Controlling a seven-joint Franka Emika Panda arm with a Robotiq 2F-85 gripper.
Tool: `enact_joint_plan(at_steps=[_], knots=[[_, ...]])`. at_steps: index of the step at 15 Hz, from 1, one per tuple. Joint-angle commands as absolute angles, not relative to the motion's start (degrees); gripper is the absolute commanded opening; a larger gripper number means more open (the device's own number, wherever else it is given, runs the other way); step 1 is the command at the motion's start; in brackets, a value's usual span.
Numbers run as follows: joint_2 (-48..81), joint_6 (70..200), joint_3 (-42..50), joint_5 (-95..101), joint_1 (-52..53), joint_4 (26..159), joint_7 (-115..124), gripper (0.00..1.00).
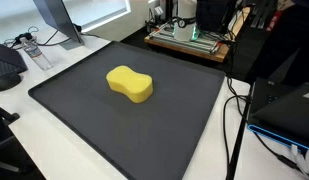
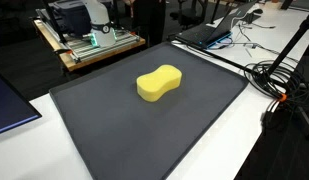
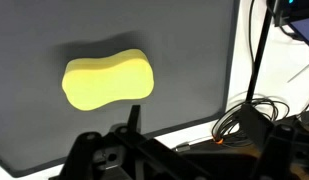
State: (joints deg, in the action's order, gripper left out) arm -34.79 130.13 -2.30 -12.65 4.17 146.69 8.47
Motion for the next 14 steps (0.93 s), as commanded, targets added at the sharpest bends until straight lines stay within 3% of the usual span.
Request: enact_joint_plan(at_steps=[1,8,14], knots=[[-34.78,129.99,-2.51,-12.8,3.91,146.6,8.34,1.0],[-34.78,129.99,-2.51,-12.8,3.91,146.61,8.34,1.0],[-22.51,120.44,-11.36,1.02,-2.55,135.36,22.76,1.0]])
